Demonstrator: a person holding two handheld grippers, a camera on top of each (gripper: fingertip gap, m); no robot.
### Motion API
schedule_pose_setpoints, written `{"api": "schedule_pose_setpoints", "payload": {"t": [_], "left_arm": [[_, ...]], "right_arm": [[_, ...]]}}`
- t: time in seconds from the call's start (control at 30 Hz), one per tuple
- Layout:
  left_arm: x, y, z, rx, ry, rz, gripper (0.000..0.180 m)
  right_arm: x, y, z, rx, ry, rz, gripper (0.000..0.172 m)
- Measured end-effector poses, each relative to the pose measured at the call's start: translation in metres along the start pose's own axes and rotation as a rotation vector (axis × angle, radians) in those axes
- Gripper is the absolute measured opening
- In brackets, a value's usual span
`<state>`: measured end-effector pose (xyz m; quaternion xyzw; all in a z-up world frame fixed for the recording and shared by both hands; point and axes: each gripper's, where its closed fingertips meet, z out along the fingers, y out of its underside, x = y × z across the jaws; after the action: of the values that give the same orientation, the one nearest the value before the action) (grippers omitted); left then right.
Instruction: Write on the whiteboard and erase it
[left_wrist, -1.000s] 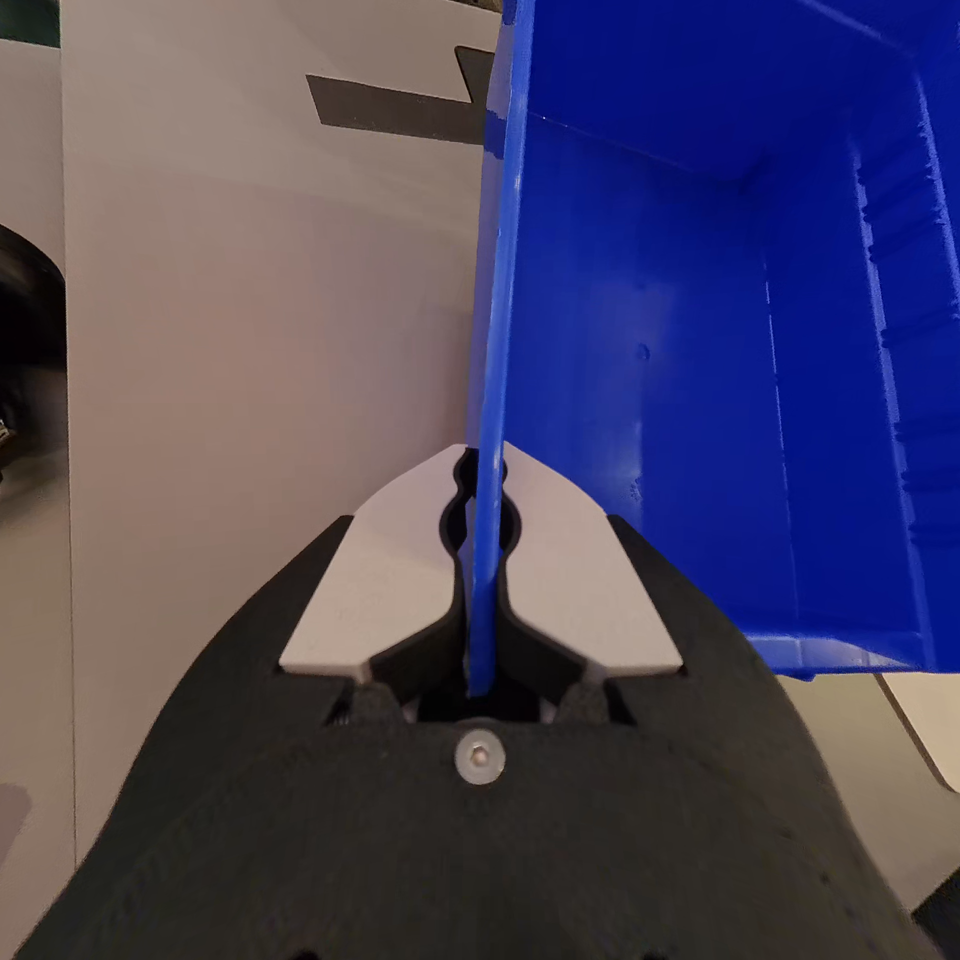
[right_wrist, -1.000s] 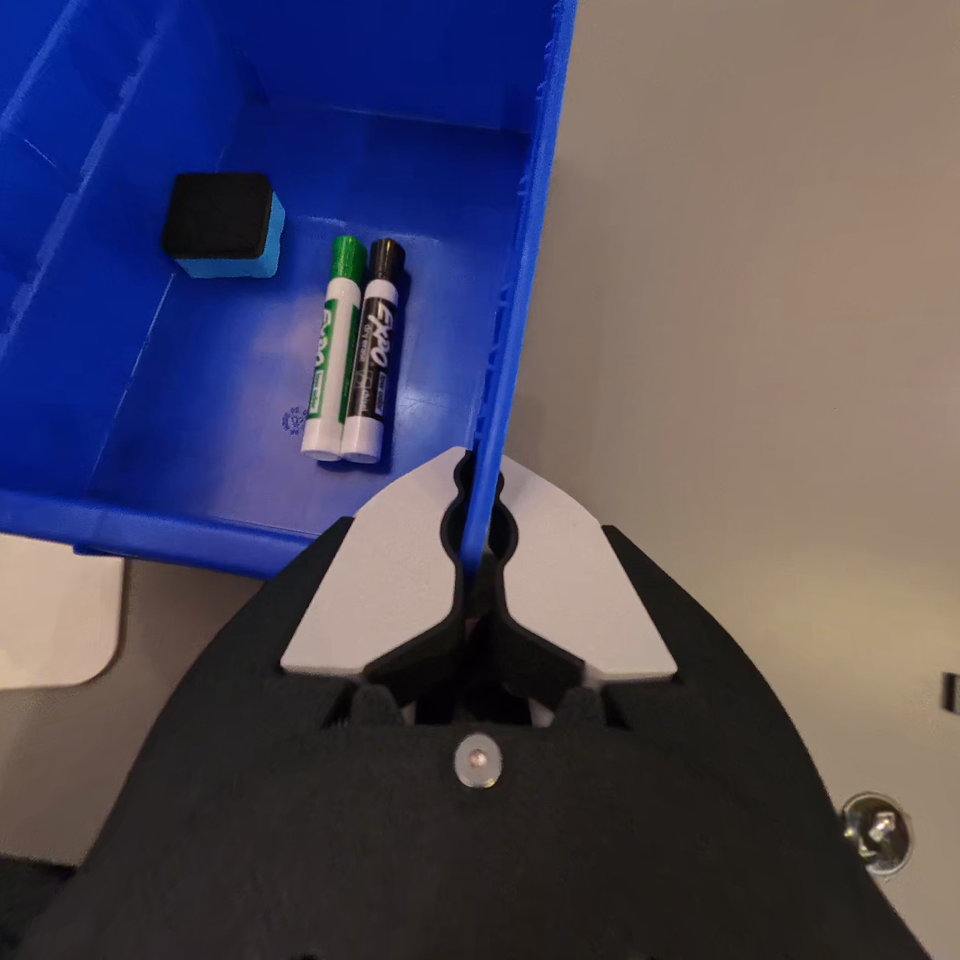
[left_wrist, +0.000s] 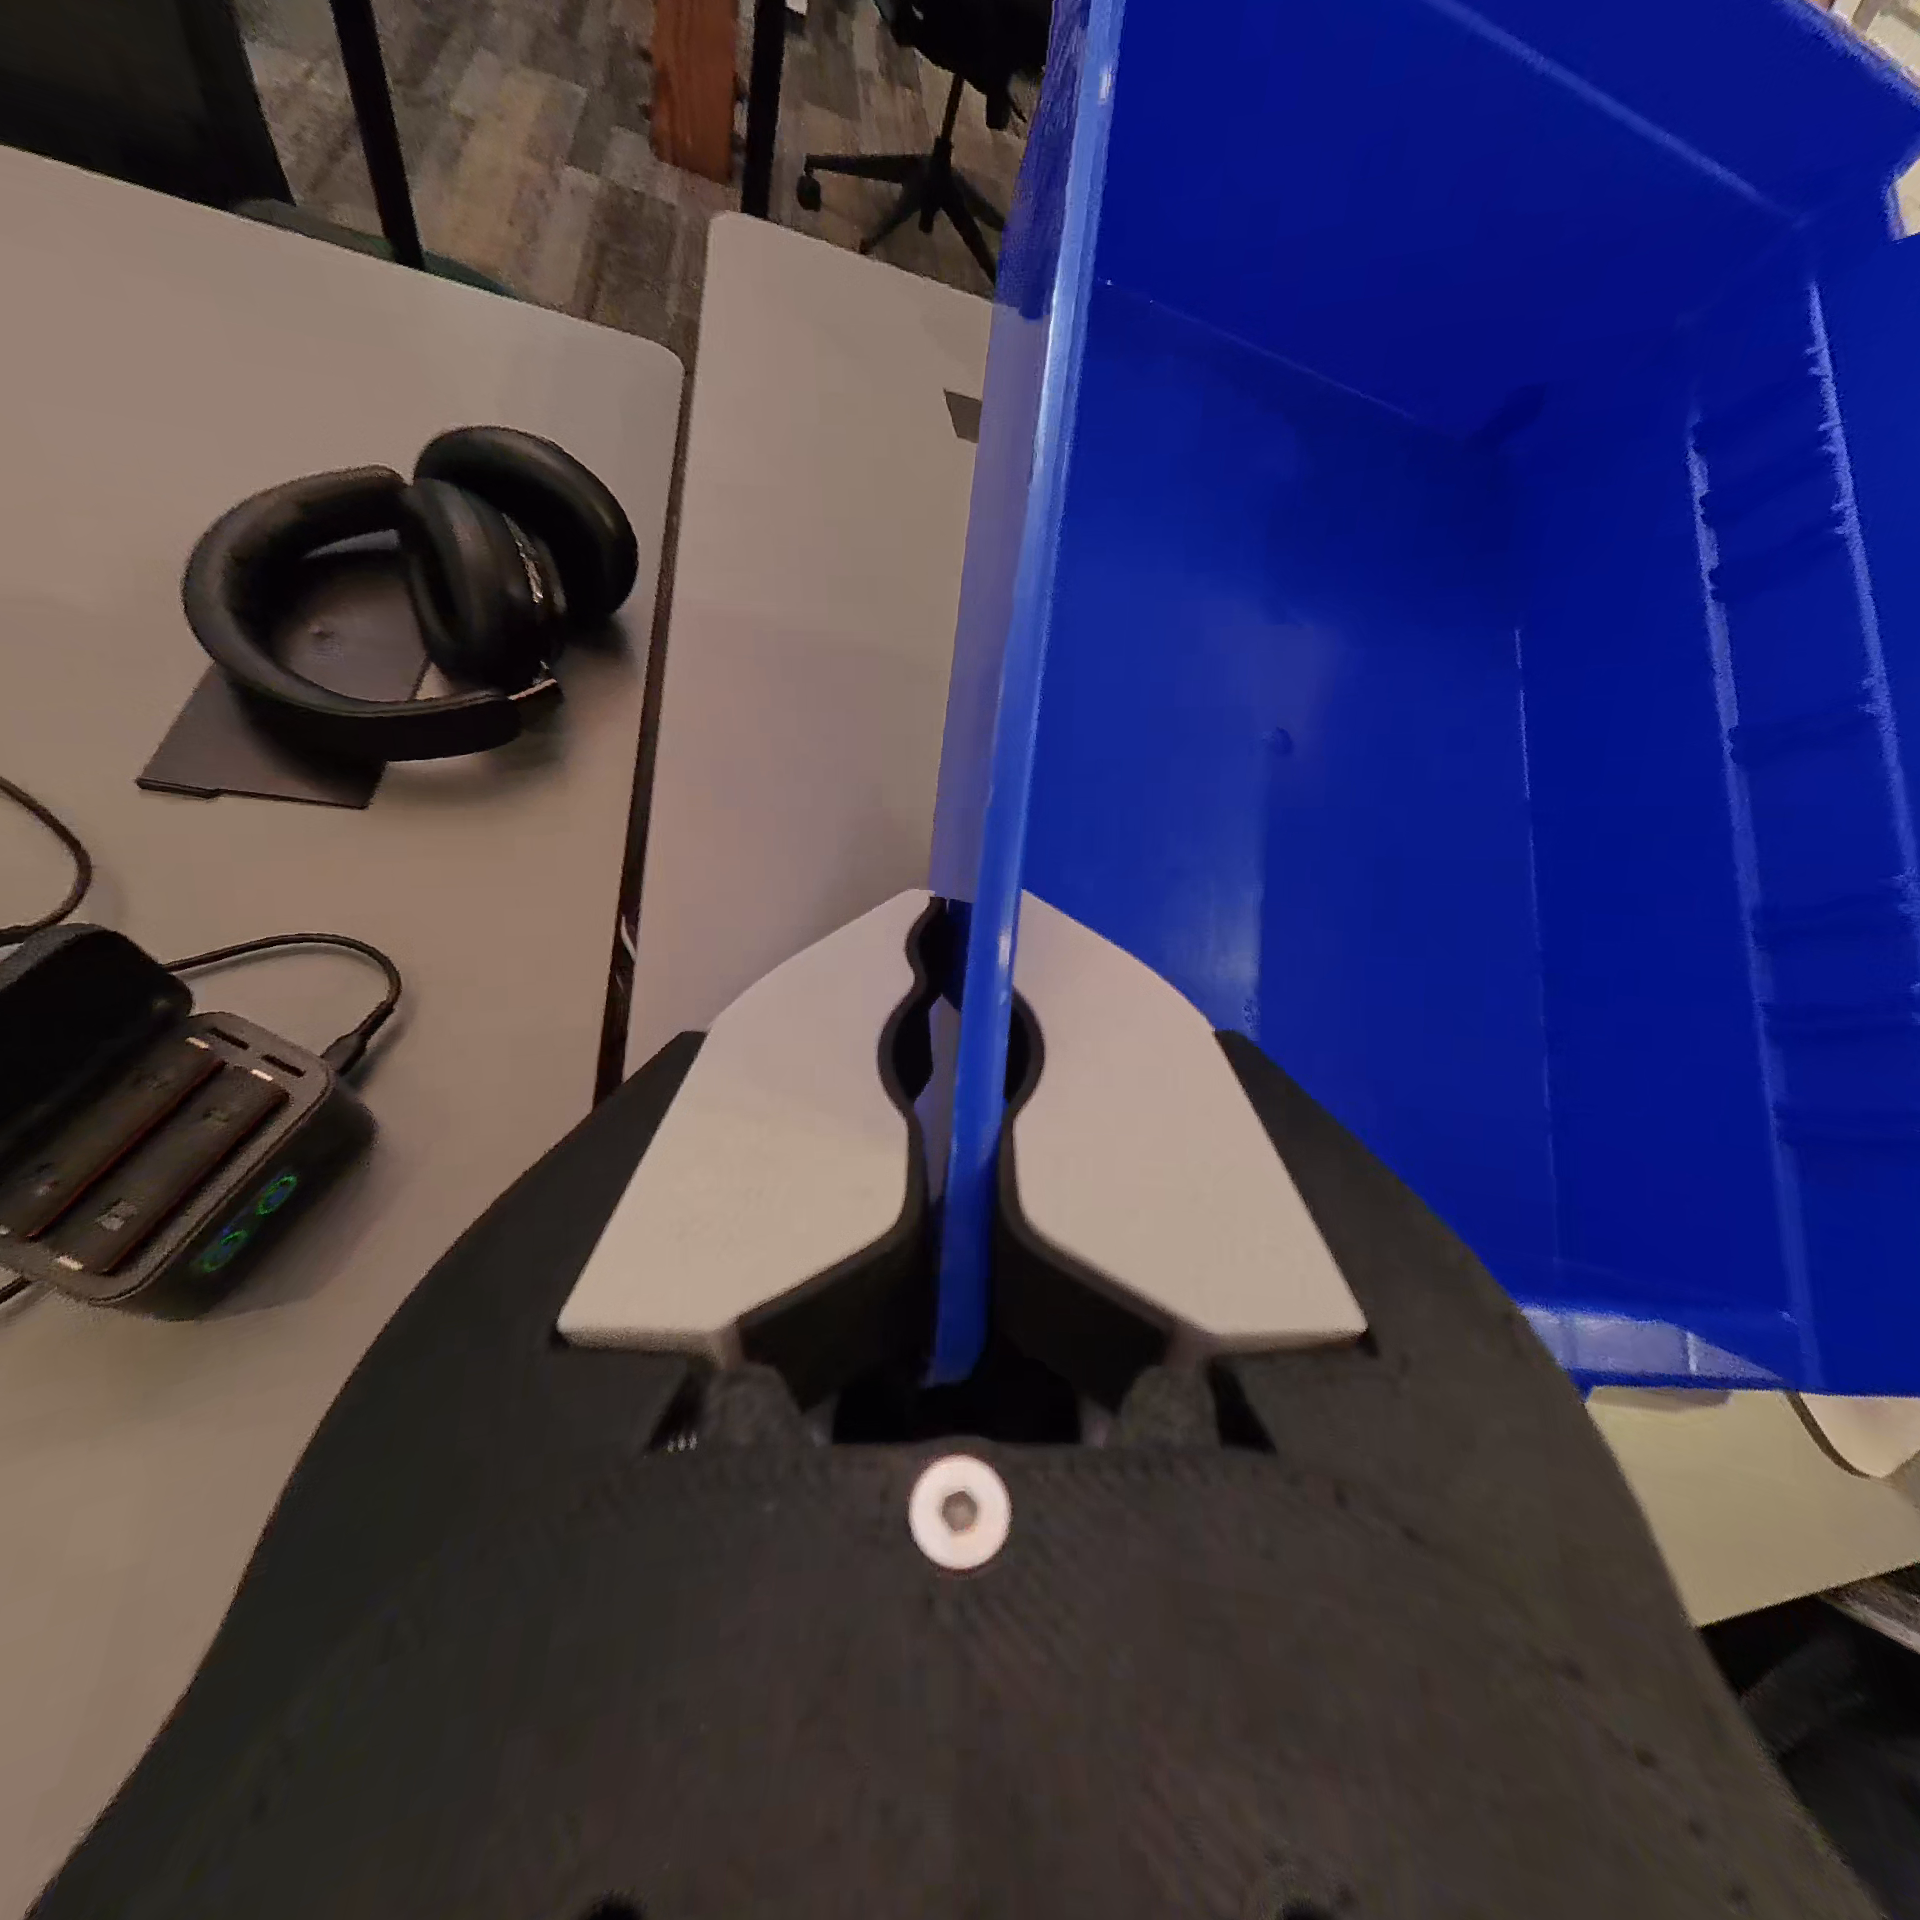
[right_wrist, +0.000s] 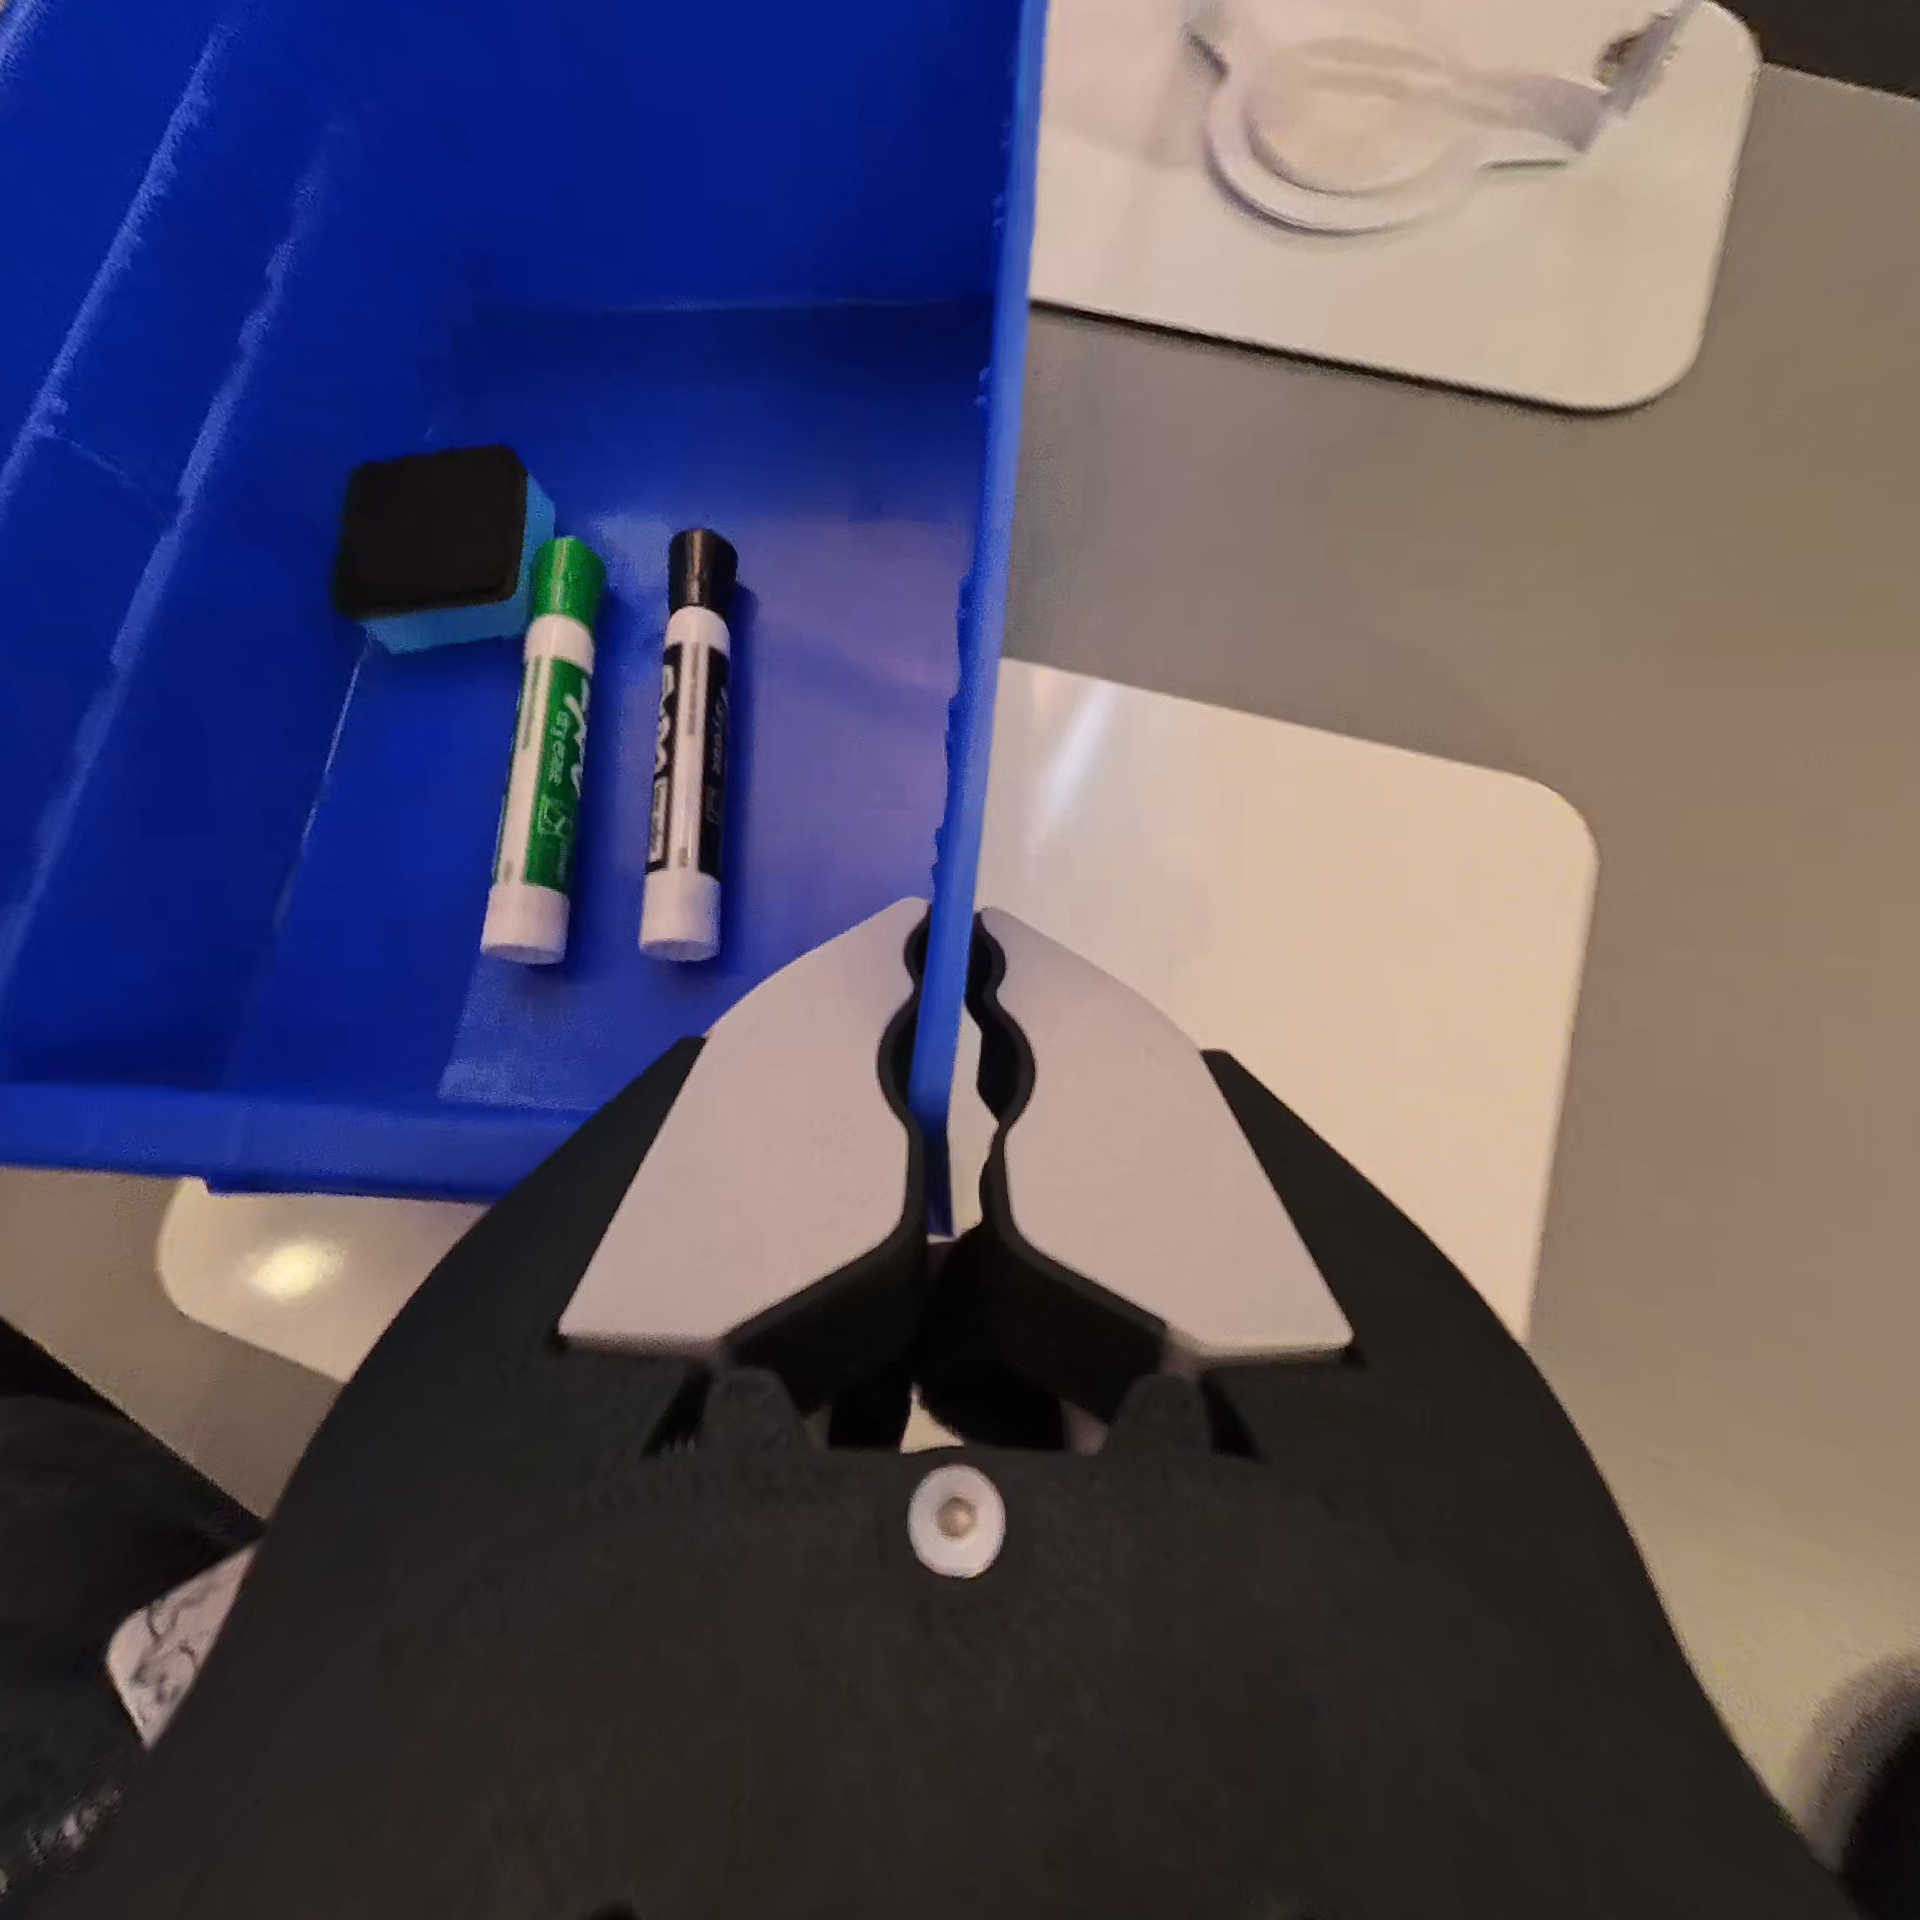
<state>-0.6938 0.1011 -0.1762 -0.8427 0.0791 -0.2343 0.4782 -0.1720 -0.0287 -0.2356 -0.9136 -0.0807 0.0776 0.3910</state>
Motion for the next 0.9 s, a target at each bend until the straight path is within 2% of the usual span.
{"api": "schedule_pose_setpoints", "payload": {"t": [0.23,0.53,0.9], "left_arm": [[-0.011,-0.006,-0.013,0.036,-0.015,-0.014,0.005],[-0.029,-0.014,-0.038,0.075,-0.06,-0.031,0.005],[0.02,-0.045,-0.046,0.115,0.011,0.039,0.005]], "right_arm": [[-0.043,-0.031,0.044,0.019,-0.068,0.0,0.005],[-0.073,-0.083,0.107,0.085,-0.047,0.027,0.005],[-0.115,-0.138,0.18,0.165,-0.046,0.199,0.006]]}}
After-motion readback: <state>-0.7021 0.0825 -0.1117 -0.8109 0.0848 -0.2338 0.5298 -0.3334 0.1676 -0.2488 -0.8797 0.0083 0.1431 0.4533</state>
